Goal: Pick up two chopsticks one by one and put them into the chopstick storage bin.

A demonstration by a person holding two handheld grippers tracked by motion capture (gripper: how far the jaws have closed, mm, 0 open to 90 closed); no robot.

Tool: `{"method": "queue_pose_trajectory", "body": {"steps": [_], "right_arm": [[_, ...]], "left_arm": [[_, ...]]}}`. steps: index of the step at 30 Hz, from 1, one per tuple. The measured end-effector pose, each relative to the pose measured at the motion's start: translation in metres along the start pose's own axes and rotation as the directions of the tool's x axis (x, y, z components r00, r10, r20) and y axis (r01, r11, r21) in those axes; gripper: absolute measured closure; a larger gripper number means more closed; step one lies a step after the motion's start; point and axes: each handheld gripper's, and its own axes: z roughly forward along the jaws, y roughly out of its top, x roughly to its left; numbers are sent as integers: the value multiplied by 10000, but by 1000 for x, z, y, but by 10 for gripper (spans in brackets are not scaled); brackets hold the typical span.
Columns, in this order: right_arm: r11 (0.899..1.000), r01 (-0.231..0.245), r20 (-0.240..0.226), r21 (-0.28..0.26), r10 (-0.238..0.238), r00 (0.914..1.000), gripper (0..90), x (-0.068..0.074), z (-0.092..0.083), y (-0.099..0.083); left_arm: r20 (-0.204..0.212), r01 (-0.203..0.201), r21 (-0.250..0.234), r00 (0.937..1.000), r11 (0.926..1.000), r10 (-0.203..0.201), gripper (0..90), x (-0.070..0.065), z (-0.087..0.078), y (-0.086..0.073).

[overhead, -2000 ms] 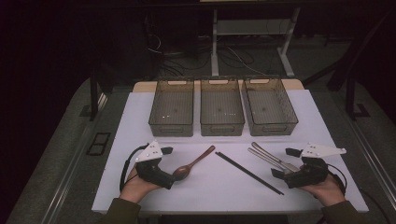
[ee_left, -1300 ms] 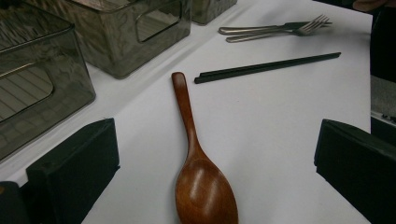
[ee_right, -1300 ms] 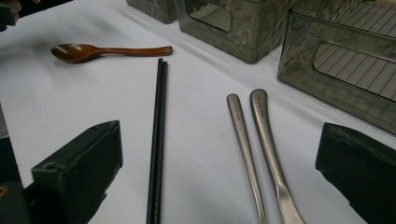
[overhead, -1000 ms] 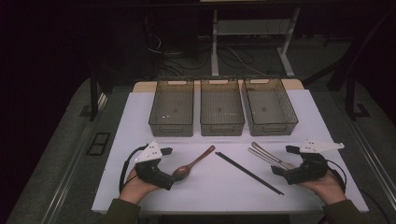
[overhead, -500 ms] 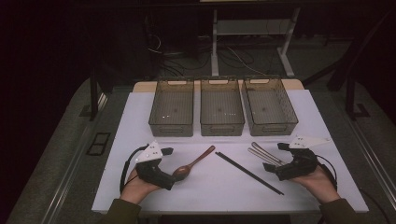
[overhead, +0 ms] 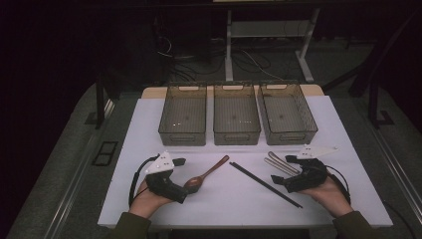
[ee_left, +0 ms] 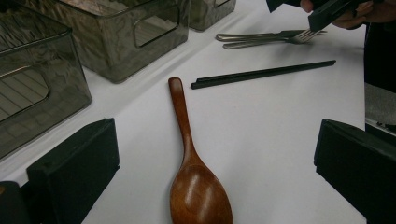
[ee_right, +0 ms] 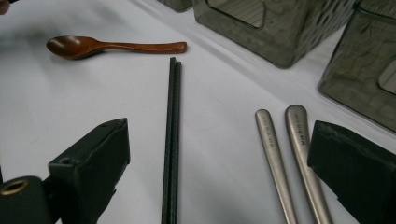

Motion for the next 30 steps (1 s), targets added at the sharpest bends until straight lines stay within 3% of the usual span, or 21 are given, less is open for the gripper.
{"method": "queue_pose_trajectory", "body": {"steps": [5,20,30], "right_arm": [[9998,36,391,190,-43,9992,191,5,4,-2],[9934,390,-274,1074,-363,9990,564,12,10,-12],[9849,633,-565,1610,-548,9969,720,16,13,-17]], "left_arm": [[35,36,-49,10000,10000,-36,0,0,0,0],[76,26,-38,10000,10000,-25,0,0,0,-1],[86,83,-68,9999,9999,-83,0,0,0,-2]]}}
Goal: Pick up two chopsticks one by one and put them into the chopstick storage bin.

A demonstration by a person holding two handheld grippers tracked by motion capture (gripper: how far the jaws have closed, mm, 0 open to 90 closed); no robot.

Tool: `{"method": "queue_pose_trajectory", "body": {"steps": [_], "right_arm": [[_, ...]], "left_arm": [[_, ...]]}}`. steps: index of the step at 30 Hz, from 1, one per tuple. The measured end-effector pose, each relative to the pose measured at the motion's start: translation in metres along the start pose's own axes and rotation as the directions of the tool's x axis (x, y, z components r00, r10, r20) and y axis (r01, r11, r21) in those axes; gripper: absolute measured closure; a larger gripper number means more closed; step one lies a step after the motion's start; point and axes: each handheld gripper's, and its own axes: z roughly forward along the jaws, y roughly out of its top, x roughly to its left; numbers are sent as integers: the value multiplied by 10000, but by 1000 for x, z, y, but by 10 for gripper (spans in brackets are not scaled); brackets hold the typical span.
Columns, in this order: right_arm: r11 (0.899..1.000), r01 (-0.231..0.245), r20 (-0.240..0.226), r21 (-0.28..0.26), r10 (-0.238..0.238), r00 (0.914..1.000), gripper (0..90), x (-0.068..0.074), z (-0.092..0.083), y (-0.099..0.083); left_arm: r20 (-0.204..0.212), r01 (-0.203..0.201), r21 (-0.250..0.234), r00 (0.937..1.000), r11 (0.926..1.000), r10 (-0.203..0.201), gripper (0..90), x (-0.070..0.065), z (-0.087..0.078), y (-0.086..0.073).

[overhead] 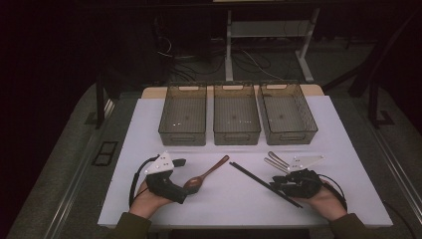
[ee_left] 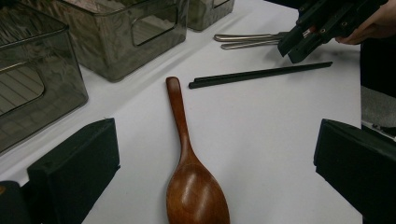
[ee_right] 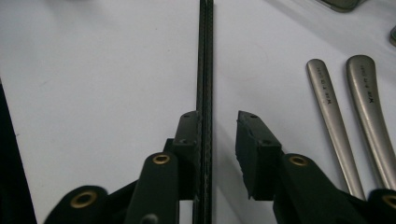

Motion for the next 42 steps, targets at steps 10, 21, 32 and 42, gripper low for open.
{"method": "queue_pose_trajectory", "body": {"steps": [10,21,32,42], "right_arm": [[9995,136,-62,273,-135,9999,791,2,2,-2],[9984,241,44,506,-244,9997,822,2,5,-2],[9975,385,296,599,-403,9987,826,1,5,-3],[9967,434,594,679,-474,9971,828,3,7,-5]], "left_arm": [[10,30,4,10000,10000,-30,0,0,0,-1],[22,53,-38,10000,10000,-53,0,0,0,-1],[29,52,-41,10000,10000,-52,0,0,0,-1],[76,0,12,10000,10000,0,0,0,1,-1]]}}
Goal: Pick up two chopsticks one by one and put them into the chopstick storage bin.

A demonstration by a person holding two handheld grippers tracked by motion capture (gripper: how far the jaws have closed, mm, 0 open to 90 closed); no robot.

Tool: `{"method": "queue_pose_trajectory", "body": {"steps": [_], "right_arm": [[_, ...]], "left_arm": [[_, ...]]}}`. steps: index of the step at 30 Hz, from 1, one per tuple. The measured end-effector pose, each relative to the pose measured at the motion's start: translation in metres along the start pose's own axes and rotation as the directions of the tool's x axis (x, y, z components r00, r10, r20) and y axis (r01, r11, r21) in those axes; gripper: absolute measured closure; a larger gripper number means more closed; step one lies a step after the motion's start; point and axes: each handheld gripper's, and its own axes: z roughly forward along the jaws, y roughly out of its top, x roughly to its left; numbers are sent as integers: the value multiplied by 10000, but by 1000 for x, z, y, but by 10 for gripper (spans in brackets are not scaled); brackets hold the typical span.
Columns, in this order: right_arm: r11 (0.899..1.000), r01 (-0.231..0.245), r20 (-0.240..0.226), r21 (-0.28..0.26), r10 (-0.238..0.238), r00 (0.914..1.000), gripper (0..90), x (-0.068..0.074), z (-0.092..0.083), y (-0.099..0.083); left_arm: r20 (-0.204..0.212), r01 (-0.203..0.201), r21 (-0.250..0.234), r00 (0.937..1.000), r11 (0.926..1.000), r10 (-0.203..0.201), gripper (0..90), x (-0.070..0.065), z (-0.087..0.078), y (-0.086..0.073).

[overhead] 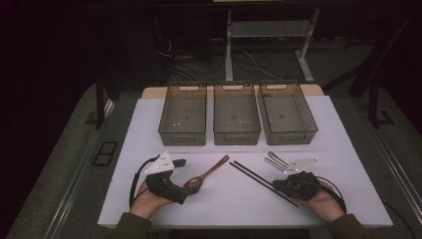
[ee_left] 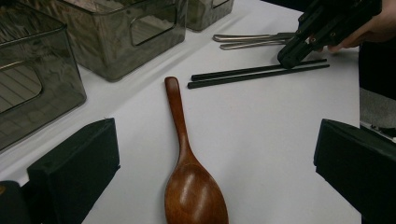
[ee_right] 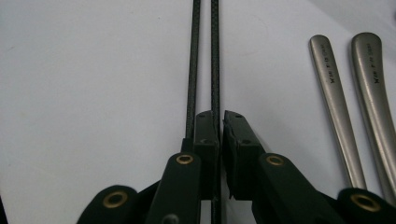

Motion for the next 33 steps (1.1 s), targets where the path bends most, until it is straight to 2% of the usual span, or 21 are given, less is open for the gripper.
{"method": "queue_pose_trajectory", "body": {"steps": [7,16,19,25,33], "right_arm": [[9999,119,173,-53,-118,9998,849,1,0,-1],[9998,-131,71,-143,132,9999,852,-1,-1,-1],[9989,-273,-15,-376,272,9996,852,-3,-5,-1],[9982,-290,-73,-523,287,9996,852,-4,-8,-1],[9944,-375,-86,-989,368,9993,852,-5,-16,1]], "left_arm": [[26,-74,77,10000,9999,74,0,-1,2,0],[64,-62,1,10000,10000,62,0,-2,2,0],[77,-51,-14,10000,10000,51,0,-2,2,0],[93,-110,46,9999,9999,110,0,-2,2,0],[110,-144,84,9998,9999,143,0,-3,4,-2]]}}
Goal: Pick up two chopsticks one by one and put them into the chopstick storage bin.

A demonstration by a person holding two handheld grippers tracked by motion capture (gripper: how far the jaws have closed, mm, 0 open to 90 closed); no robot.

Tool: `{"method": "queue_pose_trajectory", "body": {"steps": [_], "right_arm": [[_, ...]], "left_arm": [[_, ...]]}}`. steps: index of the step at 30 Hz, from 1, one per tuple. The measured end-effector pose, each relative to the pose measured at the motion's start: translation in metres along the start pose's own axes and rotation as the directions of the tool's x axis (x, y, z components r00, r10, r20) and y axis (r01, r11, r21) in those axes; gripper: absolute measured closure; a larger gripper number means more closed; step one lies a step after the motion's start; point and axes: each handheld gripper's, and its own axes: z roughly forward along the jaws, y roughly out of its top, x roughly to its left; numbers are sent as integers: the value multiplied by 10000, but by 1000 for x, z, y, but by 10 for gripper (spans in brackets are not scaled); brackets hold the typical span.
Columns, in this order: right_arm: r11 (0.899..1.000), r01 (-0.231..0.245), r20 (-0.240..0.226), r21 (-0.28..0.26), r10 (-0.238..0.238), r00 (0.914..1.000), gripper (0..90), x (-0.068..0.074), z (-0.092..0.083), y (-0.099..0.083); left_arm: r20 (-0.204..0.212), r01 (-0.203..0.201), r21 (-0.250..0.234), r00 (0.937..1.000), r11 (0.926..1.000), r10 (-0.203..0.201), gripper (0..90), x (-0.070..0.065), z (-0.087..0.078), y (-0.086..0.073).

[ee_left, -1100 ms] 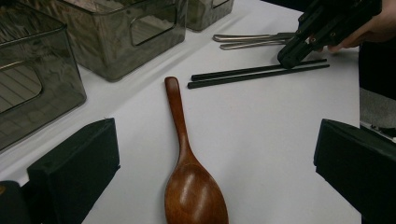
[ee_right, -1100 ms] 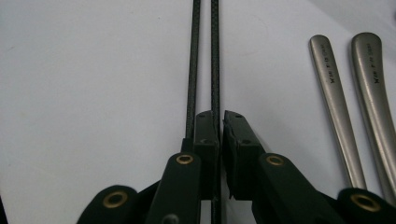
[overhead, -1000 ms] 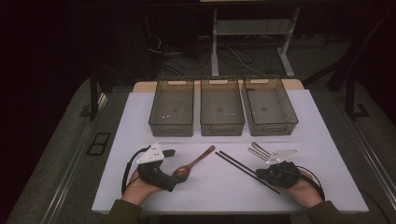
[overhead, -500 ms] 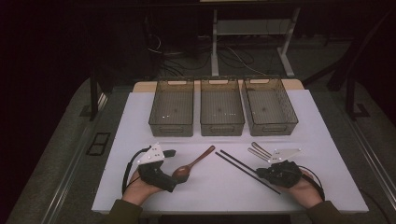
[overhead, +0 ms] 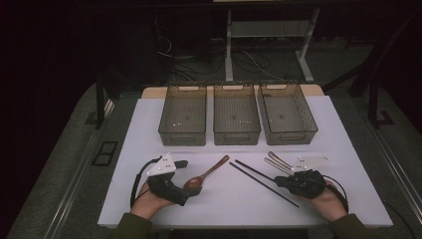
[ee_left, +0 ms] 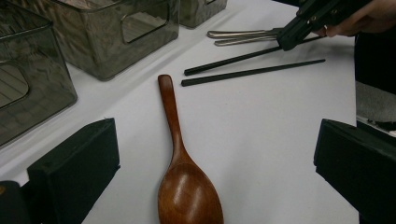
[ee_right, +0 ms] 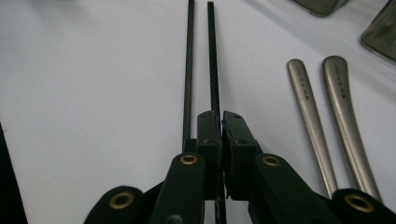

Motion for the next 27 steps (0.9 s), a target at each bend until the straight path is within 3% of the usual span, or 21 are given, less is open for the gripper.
{"method": "queue_pose_trajectory", "body": {"steps": [17,27], "right_arm": [[9967,-304,-117,-751,296,9995,851,-6,-15,9],[9931,-411,-212,-1097,390,9990,851,-8,-18,24]], "left_arm": [[109,-78,-37,9999,10000,79,0,0,1,-3],[-62,-190,-21,9998,9998,190,0,6,0,-4]]}}
